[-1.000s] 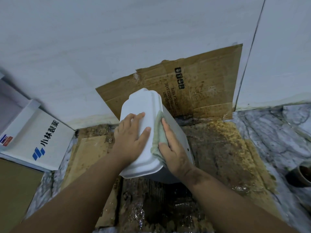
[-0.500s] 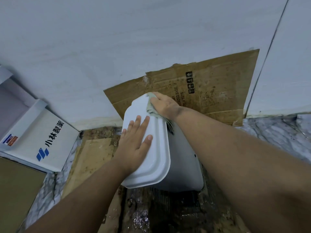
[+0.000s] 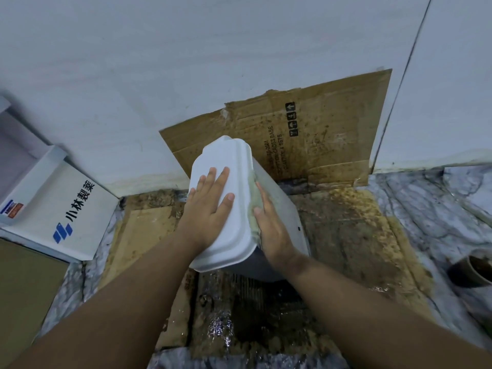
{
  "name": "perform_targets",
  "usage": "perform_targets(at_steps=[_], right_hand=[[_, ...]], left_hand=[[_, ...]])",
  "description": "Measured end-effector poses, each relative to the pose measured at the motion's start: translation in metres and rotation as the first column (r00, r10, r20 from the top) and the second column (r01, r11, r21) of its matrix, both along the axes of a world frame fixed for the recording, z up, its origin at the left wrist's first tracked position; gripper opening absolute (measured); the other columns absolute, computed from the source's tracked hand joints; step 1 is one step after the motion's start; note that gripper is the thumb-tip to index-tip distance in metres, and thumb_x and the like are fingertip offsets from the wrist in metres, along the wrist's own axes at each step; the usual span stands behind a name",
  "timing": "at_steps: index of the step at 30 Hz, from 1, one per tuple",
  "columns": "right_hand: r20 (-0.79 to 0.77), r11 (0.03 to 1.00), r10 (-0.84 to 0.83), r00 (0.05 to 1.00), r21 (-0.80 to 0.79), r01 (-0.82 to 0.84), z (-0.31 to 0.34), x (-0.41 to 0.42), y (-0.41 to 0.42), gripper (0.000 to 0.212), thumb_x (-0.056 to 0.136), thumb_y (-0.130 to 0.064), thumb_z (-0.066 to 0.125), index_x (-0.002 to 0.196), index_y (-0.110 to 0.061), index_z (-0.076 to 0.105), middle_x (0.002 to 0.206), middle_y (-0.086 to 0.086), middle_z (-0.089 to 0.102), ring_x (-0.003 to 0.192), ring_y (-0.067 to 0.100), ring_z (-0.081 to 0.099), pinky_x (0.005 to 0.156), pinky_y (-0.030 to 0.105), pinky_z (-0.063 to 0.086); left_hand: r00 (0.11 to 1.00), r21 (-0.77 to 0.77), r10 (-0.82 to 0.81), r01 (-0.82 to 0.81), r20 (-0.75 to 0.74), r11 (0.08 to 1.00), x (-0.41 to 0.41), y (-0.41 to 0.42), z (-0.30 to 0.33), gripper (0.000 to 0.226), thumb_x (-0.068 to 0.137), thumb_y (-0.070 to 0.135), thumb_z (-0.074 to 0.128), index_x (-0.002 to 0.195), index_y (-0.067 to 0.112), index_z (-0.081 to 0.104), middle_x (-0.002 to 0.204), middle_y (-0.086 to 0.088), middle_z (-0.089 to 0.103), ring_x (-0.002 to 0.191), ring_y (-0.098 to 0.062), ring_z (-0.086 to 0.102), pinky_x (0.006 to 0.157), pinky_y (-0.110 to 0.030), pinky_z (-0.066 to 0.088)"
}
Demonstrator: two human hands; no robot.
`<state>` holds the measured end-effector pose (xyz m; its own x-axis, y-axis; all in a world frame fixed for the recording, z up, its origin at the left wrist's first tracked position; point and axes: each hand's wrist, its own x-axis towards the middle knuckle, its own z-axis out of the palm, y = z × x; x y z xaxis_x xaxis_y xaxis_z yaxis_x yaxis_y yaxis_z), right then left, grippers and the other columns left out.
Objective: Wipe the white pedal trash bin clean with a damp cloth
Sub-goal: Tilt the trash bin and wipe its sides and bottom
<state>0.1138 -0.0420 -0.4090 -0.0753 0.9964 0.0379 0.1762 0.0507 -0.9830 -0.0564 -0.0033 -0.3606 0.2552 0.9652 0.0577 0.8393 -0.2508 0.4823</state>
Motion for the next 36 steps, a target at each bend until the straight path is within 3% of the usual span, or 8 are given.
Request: perform_targets(at_steps=[4,10,13,17,22,28,32,36], right_hand=[[0.16,0.985,-0.128,0.979,0.14,0.106,-0.036,-0.012,-0.051,0.056,0.094,-0.073,0.007,0.142,-0.045,0.003,0.156,-0.019,0.004,0.15,0.005,0.004,0.125,0.03,0.004],[0.163,0.999,-0.036,0.986,-0.014,0.039,-0.039,0.01,-0.052,0.048,0.105,-0.04,0.029,0.145,-0.044,0.004,0.156,-0.021,0.004,0.152,0.006,-0.001,0.125,0.032,-0.003],[0.21,0.998,-0.021,0.977,0.059,0.009,-0.032,0.008,-0.037,0.056,0.101,-0.055,0.015,0.154,-0.039,0.008,0.164,-0.013,0.009,0.152,0.005,0.0,0.125,0.04,-0.002],[0.306,0.993,0.037,0.951,0.098,-0.07,-0.032,-0.01,-0.017,0.059,0.089,-0.074,-0.008,0.146,-0.06,-0.009,0.168,-0.004,0.007,0.155,0.018,-0.002,0.124,0.05,0.002],[0.338,0.988,0.1,0.936,0.075,-0.133,-0.039,-0.003,-0.016,0.055,0.095,-0.068,0.016,0.146,-0.065,-0.003,0.167,-0.013,-0.006,0.153,0.025,-0.012,0.12,0.051,-0.011],[0.361,0.995,-0.036,0.932,-0.074,0.067,-0.127,0.04,-0.008,0.074,0.082,-0.086,-0.002,0.15,-0.058,0.002,0.168,-0.003,0.001,0.155,0.023,-0.007,0.123,0.053,-0.003],[0.385,0.967,-0.095,0.918,-0.181,0.177,-0.155,0.047,-0.01,0.073,0.088,-0.076,0.006,0.155,-0.046,0.007,0.168,0.002,0.009,0.155,0.029,0.001,0.123,0.055,0.0],[0.393,0.992,-0.09,0.915,-0.045,0.117,-0.11,0.006,-0.01,0.068,0.094,-0.061,0.009,0.158,-0.039,0.006,0.168,-0.001,0.007,0.155,0.026,-0.003,0.124,0.046,-0.007]], left_hand=[[1.0,-0.016,-0.011,0.011,-0.012,1.0,-0.013,-0.004,0.001,0.064,0.098,0.067,0.013,0.159,0.047,0.004,0.17,0.009,-0.001,0.156,-0.014,-0.006,0.126,-0.051,0.003],[0.988,-0.151,0.129,-0.115,0.084,0.982,0.017,0.001,0.015,0.07,0.094,0.051,0.021,0.161,0.033,0.012,0.171,0.001,0.005,0.157,-0.017,0.0,0.125,-0.053,0.004],[0.985,-0.183,0.171,-0.166,0.012,0.969,0.023,0.003,0.011,0.07,0.099,0.055,0.023,0.161,0.033,0.002,0.171,0.001,-0.003,0.157,-0.021,-0.006,0.124,-0.054,0.0],[0.972,-0.215,0.234,-0.222,0.03,0.951,0.012,0.0,0.01,0.073,0.099,0.053,0.034,0.161,0.037,-0.001,0.171,0.005,-0.004,0.157,-0.02,-0.005,0.124,-0.055,0.003],[0.953,-0.226,0.256,-0.217,0.162,0.95,-0.005,-0.009,0.007,0.073,0.098,0.053,0.04,0.16,0.042,0.004,0.169,0.014,0.0,0.156,-0.015,0.003,0.125,-0.051,0.01],[0.941,-0.21,0.269,-0.226,0.204,0.951,-0.011,-0.014,0.008,0.076,0.093,0.053,0.041,0.16,0.041,0.007,0.168,0.018,0.006,0.154,-0.006,0.009,0.126,-0.041,0.01],[0.937,-0.23,0.255,-0.2,0.241,0.952,-0.023,-0.014,0.003,0.077,0.092,0.054,0.039,0.16,0.042,0.006,0.167,0.023,0.007,0.153,-0.004,0.011,0.124,-0.034,0.011],[0.936,-0.235,0.25,-0.193,0.246,0.953,-0.037,-0.013,0.0,0.084,0.086,0.064,0.038,0.16,0.041,0.006,0.167,0.023,0.007,0.153,-0.002,0.01,0.126,-0.037,0.01]])
